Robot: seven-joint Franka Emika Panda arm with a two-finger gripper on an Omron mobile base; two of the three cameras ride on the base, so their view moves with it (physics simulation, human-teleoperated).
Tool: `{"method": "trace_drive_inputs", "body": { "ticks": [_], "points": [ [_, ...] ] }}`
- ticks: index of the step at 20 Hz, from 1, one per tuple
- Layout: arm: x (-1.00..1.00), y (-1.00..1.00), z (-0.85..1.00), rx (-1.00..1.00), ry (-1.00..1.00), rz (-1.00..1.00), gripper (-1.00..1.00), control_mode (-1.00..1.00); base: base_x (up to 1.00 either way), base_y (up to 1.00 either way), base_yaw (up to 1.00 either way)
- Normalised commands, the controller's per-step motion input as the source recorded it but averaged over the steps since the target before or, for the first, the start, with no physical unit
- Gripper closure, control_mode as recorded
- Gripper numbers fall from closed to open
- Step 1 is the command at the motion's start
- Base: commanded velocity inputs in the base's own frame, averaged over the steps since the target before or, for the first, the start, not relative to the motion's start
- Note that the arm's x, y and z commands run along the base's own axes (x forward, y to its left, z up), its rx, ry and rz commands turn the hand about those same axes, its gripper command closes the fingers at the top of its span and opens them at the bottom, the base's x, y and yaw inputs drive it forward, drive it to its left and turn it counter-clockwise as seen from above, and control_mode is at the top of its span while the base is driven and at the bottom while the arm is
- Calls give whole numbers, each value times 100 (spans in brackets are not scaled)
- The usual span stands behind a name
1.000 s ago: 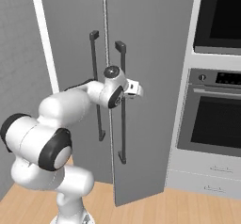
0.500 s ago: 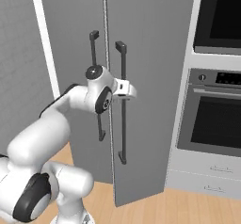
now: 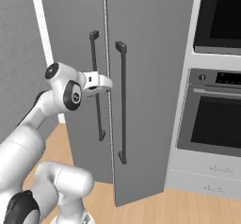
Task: Take the strawberry from the fridge and place it on top of the pancake, located on the dining counter.
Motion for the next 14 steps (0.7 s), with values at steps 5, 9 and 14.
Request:
{"method": "trace_drive_inputs", "body": {
  "ticks": [5, 9, 14],
  "points": [
    [2, 95, 24, -24, 3, 0, -100, -100, 0, 0, 0],
    [15, 77, 8, -23, 1, 0, -100, -100, 0, 0, 0],
    [44, 32, -24, -14, -3, -4, -100, -100, 0, 0, 0]
  ]
}}
